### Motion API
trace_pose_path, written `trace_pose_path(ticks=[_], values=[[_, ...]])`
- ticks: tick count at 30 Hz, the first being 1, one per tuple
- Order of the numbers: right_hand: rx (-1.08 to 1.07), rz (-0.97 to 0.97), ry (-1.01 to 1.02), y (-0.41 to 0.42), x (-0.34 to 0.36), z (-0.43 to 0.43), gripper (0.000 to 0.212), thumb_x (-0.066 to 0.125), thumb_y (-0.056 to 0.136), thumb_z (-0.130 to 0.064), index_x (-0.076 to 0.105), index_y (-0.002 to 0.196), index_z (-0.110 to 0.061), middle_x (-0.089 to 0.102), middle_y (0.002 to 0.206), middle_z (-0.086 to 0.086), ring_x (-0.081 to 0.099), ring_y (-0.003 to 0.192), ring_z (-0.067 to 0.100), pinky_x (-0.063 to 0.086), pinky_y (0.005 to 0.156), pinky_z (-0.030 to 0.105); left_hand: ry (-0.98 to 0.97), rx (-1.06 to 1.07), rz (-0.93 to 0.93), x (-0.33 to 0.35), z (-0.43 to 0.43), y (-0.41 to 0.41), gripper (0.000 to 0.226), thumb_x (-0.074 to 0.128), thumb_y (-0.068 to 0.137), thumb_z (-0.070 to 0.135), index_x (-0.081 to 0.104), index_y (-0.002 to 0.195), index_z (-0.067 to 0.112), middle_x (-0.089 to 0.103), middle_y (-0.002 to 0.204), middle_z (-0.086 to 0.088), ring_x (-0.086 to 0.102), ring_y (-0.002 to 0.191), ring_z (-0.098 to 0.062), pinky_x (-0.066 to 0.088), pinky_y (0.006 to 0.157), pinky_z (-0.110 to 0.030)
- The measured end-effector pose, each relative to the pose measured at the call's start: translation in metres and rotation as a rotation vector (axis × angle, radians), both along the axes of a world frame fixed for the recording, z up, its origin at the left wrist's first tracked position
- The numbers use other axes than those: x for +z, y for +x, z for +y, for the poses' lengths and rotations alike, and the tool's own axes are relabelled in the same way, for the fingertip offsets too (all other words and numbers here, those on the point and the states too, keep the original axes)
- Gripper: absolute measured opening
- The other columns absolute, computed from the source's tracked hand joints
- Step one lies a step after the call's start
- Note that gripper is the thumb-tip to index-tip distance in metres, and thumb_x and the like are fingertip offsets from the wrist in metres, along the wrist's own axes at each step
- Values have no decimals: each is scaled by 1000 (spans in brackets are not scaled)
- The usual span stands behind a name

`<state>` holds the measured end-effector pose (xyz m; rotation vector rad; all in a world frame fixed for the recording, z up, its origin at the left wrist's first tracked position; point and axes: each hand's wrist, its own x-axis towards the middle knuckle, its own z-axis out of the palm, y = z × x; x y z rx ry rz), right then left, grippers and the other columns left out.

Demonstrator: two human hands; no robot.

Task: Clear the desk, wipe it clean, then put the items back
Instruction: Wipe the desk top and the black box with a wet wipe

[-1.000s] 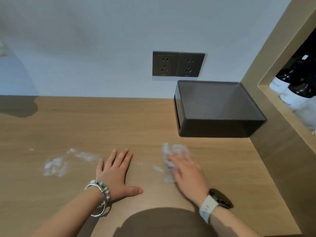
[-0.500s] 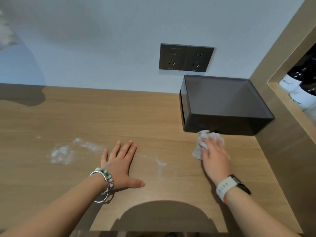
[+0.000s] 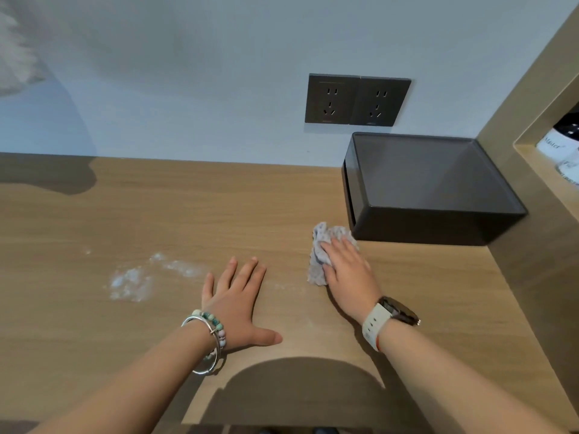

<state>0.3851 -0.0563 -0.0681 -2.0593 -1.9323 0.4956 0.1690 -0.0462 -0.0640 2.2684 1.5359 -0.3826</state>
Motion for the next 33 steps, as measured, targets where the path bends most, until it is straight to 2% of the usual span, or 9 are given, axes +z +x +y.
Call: trace_pose_path(ticks=[3,9,15,19,21,26,28,31,33], values=[[35,25,13,30,0,-35,45,40,100,-24,33,143,-31,21,150,-16,12,143,7,5,114,26,3,-1,0,0,0,-1,133,24,30,85,-16,146,34,-24,153,16,-22,142,-19,-6,113,-51],[-409,-48,-2,46,2,-49,46,36,100,-25,30,146,-28,21,156,-4,12,145,17,9,118,36,4,-2,-17,0,1,-1,133,24,30,85,-12,148,33,-21,154,15,-21,142,-19,-5,113,-52],[102,7,-37,-34,13,-87,49,32,101,-28,20,147,-36,2,145,-25,-6,138,-3,-9,109,23,18,-39,11,7,-5,-2,133,17,32,86,-11,148,29,-19,155,14,-19,143,-18,-3,114,-53],[-368,-124,14,53,0,-117,50,32,98,-27,23,146,-33,20,156,-6,12,144,15,14,119,38,161,-26,90,17,-21,-4,119,35,57,87,-11,148,26,-21,155,10,-22,142,-22,0,110,-61],[-545,-88,-33,63,1,-131,48,36,99,-26,28,146,-31,22,156,-4,12,145,18,12,118,37,155,-16,77,17,-37,-1,110,42,69,80,-11,149,25,-21,155,9,-23,141,-23,-3,109,-62],[-47,8,7,-10,6,-135,51,34,100,-28,17,147,-38,-4,142,-25,-10,136,0,-5,116,30,104,47,62,0,-64,11,112,-3,50,79,-12,148,27,-19,154,13,-21,142,-18,-3,113,-59],[69,-22,3,3,6,-143,49,31,100,-28,20,147,-37,1,143,-25,-3,136,-2,-1,115,28,130,59,68,-4,-68,14,109,-9,51,75,-12,148,27,-23,152,14,-20,142,-17,-3,113,-57],[-196,-205,100,75,-2,-171,51,32,95,-28,29,146,-31,30,152,-6,25,142,19,28,112,40,134,72,52,-5,-74,16,107,-10,52,75,-11,149,28,-28,142,18,-19,142,-16,-4,114,-55],[-459,-211,-2,124,-5,-193,50,27,98,-31,24,148,-27,25,155,0,19,144,21,25,115,42,146,84,69,-5,-77,17,106,-12,53,75,-11,148,29,-26,145,19,-19,143,-15,-3,114,-54]])
